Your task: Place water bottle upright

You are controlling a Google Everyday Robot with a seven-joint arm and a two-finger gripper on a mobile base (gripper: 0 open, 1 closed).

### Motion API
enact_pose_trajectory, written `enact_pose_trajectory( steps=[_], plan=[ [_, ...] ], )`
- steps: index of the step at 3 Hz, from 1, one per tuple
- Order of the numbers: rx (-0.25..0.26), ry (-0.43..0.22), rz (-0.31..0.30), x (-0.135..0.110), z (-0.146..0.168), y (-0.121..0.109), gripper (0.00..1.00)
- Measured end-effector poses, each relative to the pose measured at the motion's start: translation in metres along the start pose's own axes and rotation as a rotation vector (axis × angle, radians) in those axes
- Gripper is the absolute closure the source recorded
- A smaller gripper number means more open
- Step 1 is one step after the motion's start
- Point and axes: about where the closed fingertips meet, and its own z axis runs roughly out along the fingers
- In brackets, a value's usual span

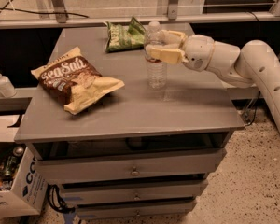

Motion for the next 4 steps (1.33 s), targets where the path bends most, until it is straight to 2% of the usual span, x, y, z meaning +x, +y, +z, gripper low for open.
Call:
enact_pose_trajectory(
  steps=[2, 3, 4],
  plan=[
    [0.0, 0.0, 0.0, -0.002, 0.0, 0.0, 0.35],
    [0.025, 0.007, 0.015, 0.006, -0.009, -0.003, 0.12],
    [0.039, 0.012, 0.023, 0.011, -0.014, -0.004, 0.0]
  ],
)
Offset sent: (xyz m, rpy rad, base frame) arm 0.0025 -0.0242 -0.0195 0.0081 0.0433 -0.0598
